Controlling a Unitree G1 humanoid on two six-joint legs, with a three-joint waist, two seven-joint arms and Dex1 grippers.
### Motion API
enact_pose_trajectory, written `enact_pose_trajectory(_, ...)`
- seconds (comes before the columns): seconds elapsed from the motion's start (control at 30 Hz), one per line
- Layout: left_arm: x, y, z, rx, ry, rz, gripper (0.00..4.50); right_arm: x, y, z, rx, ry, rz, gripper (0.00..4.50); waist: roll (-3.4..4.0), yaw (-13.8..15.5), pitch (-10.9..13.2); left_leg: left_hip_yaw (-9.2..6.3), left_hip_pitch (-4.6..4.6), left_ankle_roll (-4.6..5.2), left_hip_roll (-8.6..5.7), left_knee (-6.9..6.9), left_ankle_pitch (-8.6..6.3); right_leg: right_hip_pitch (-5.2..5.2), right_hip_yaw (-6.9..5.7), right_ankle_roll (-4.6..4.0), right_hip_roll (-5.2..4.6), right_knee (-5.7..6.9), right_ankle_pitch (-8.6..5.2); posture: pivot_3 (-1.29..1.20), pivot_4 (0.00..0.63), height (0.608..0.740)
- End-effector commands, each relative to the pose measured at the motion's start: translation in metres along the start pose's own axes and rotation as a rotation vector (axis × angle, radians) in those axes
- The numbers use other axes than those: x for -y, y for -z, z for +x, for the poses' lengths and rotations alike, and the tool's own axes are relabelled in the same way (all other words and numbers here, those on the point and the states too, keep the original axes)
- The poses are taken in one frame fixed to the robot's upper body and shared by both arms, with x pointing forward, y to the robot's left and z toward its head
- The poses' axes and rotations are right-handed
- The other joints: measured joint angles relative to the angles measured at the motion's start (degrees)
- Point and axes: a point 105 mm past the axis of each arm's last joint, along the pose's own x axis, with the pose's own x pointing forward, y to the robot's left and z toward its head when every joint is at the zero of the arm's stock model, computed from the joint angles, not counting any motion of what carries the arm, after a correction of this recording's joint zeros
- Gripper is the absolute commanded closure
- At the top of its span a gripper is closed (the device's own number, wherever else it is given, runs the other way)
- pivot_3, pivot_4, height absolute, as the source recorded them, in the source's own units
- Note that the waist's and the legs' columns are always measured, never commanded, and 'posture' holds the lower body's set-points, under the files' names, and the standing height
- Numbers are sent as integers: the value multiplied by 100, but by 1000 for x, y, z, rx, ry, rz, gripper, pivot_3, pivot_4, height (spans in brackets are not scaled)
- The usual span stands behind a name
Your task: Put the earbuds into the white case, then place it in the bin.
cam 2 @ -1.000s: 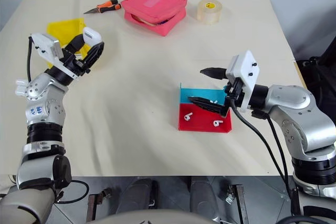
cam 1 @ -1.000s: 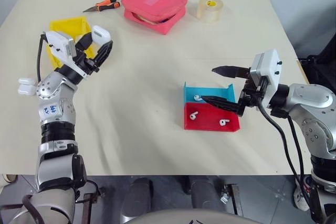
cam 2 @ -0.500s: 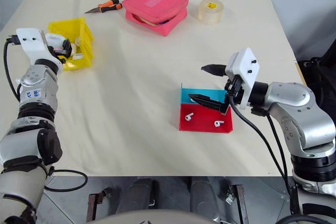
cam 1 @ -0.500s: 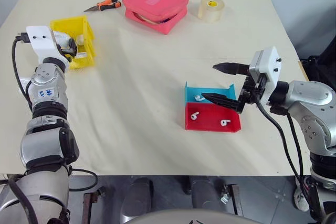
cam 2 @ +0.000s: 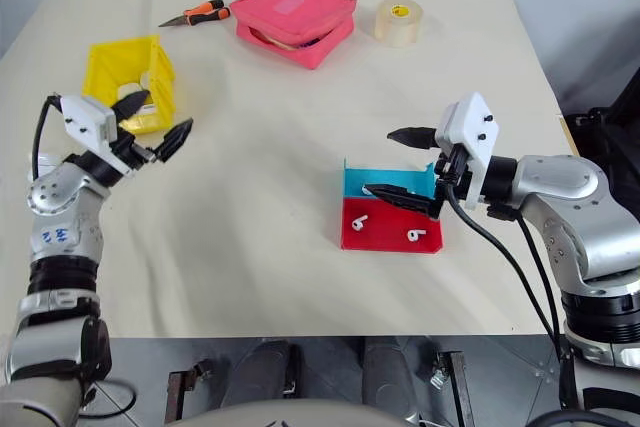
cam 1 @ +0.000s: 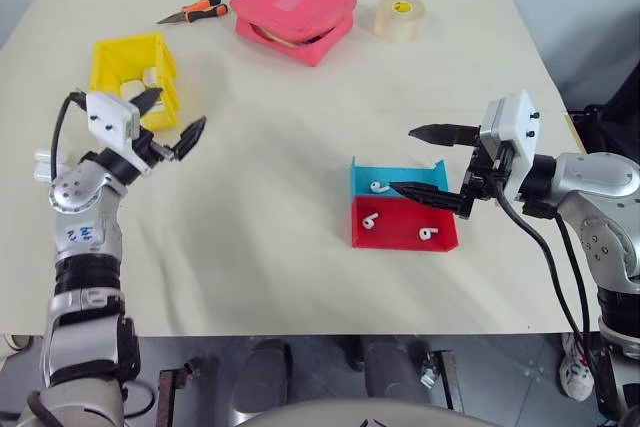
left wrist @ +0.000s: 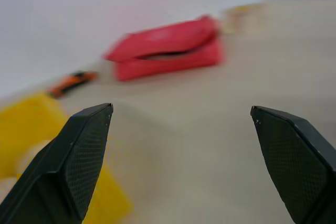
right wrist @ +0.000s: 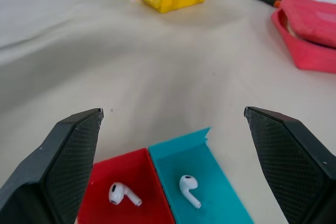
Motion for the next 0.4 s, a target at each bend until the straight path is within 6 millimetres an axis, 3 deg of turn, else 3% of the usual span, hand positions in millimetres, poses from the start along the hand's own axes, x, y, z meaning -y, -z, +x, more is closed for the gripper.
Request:
enact_pose_trajectory(0.03,23,-28,-21,38,199,2,34,-2,11,-10,-64,-37,-43,0,0,-7,0,0,1,2,0,0,-1,0,0,0,-1,0,0,0,150,740)
enact_pose_trajectory(0.17,41,-24,-46,-45,352,-25,34,-15,20,-22,-88,-134,-16,0,1,-26,0,2,4,8,-2,0,-6,1,0,-2,-5,0,-1,0,150,740)
enact_pose_trajectory(0.27,36,-23,-54,-66,356,-29,34,-25,29,-34,-127,-204,-2,0,1,7,0,0,8,9,-2,0,-7,5,-4,-6,-4,4,-3,0,150,740)
enact_pose_trajectory(0.4,23,-25,-54,-48,302,9,34,-21,39,-42,-157,-172,1,0,0,15,0,2,15,9,-4,0,-7,10,-3,-7,-4,7,-4,0,150,740)
